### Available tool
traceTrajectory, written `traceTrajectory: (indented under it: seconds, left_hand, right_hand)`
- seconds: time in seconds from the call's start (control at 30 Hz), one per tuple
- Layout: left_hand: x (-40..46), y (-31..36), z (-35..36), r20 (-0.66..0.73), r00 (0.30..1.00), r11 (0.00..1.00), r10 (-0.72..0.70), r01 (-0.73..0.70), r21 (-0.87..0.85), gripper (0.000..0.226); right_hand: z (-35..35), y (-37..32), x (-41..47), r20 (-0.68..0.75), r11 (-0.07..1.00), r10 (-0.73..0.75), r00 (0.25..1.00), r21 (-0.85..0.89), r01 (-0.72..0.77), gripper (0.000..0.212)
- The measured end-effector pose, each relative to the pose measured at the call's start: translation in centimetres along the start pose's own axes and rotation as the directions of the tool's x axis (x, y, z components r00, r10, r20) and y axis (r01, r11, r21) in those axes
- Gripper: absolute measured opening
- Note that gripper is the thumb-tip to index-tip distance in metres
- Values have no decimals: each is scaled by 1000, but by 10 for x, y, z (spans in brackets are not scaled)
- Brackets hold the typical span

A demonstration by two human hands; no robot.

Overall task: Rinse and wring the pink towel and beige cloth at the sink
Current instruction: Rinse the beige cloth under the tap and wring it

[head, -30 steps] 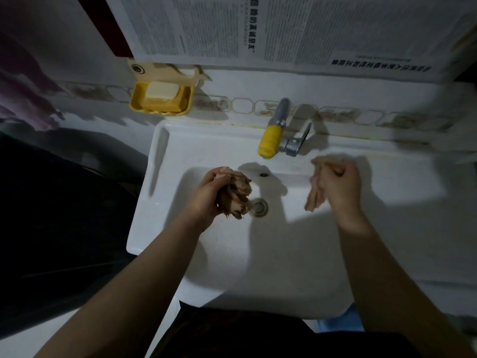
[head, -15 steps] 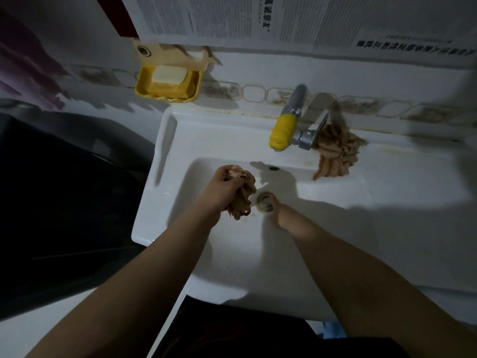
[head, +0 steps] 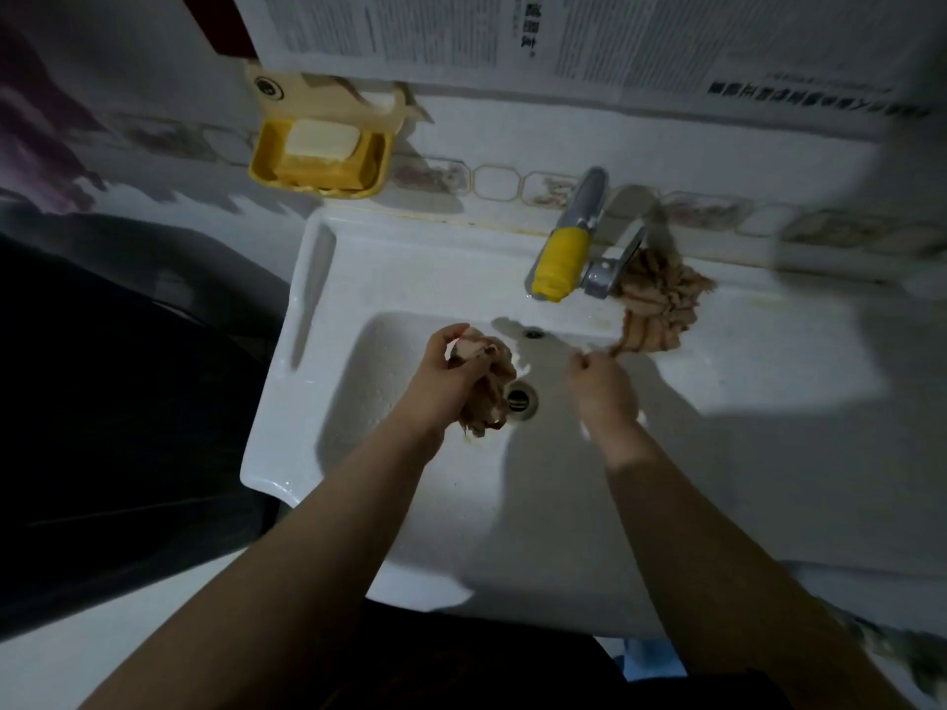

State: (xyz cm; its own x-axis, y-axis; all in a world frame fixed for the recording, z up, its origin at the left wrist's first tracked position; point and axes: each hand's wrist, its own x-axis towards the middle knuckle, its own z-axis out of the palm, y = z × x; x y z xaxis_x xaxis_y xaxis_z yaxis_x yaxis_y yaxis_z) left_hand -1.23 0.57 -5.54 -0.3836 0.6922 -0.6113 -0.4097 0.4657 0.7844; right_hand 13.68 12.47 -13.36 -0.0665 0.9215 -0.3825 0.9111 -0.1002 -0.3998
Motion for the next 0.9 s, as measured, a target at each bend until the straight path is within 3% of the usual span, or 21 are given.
traceTrajectory:
  seconds: [0.07,0.13,0.23,0.33,0.9]
  left_hand:
    - [-4,7,4,26,1000,999,3,-2,-34,41]
    - [-9,14,9,61,998,998,30,-27,-57,41]
    - [-15,23,13,119,990,995,74,-64,-82,41]
    - [-19,29,14,160,983,991,91,-74,-108,42]
    - [-29,42,30,252,958,970,135,-76,-232,36]
  right_hand:
    - [-32,-11,-2,-275,980,-13,961,186,66,42]
    - [-60,-30,4,-355,933,-36,934,323,159,44]
    - [-84,-57,27,-193,948,-178,965,228,221,57]
    - [-94,-66,48,-175,957,-243,954,120,266,45]
    - [-97,-59,53,-144,967,-195,970,136,215,32]
